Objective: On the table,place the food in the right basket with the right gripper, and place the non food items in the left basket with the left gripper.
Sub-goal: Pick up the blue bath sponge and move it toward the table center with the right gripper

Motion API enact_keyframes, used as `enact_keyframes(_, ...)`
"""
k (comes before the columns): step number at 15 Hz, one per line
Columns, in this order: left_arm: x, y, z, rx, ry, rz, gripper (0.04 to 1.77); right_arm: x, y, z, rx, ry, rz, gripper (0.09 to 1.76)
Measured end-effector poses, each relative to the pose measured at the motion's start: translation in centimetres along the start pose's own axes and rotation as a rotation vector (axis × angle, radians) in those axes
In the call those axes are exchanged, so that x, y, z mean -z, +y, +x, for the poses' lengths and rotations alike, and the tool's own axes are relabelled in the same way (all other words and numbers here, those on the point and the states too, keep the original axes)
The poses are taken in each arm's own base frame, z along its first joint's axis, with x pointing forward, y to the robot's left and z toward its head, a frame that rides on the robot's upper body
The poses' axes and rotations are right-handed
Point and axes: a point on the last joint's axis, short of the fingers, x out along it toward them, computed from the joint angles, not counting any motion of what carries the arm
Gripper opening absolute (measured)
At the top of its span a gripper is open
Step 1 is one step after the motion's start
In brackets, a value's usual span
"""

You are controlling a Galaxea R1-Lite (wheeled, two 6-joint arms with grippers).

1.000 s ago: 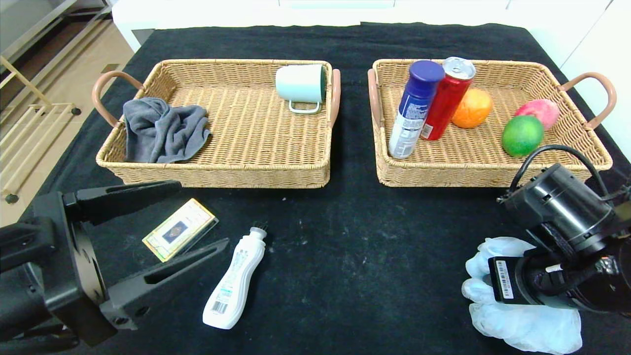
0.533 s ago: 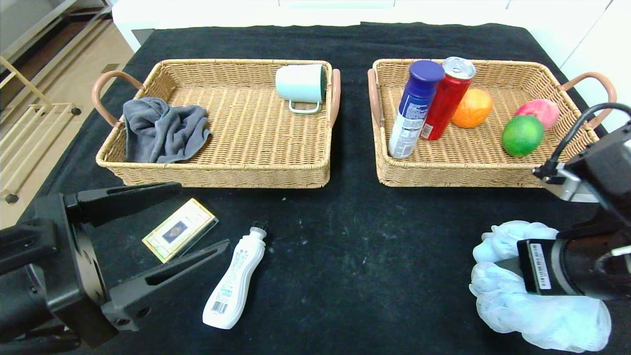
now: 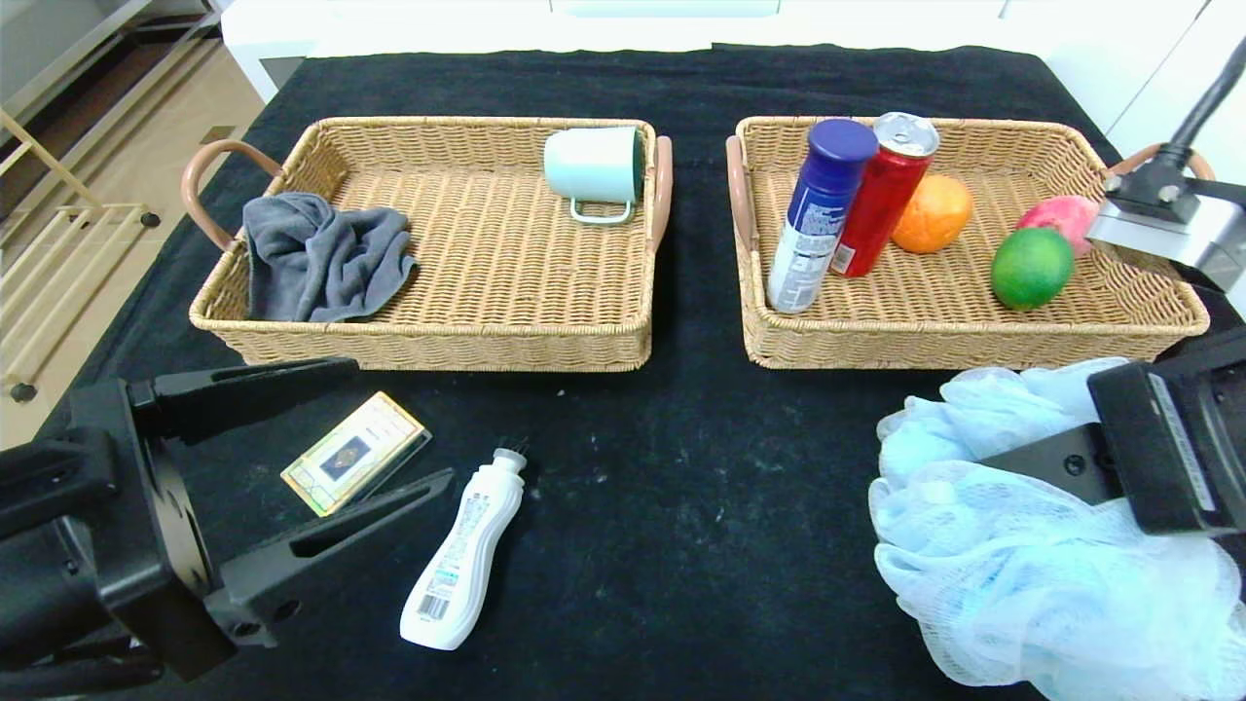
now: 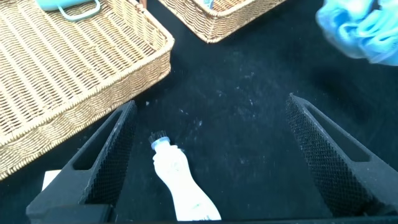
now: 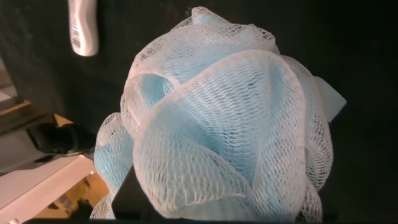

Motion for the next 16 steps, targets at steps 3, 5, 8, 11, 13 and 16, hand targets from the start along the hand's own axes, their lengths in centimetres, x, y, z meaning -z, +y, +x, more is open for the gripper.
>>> enact_keyframes(3,0.0,0.0,0.0,0.000,0.001,0.003,1.72,-1.1,2.1,1.9,-0.057,0.036,-0.003,0.73)
enact_keyframes(5,0.0,0.0,0.0,0.001,0.002,0.008,1.72,-1.9,3.4,3.3,-0.125,0.085,0.004,0.72)
enact_keyframes(8,-0.1,0.0,-0.1,-0.001,-0.004,0.012,1.72,-2.8,4.8,5.6,-0.180,0.143,0.002,0.72)
enact_keyframes(11,-0.2,0.0,-0.1,-0.004,-0.007,0.018,1.72,-3.5,6.2,7.7,-0.194,0.159,-0.008,0.71)
enact_keyframes(13,-0.2,0.0,-0.2,-0.004,-0.009,0.019,1.72,-4.0,7.2,9.0,-0.206,0.155,-0.009,0.71)
enact_keyframes(16,-0.3,0.0,-0.2,-0.005,-0.012,0.025,1.72,-4.6,8.4,11.2,-0.234,0.118,0.008,0.69)
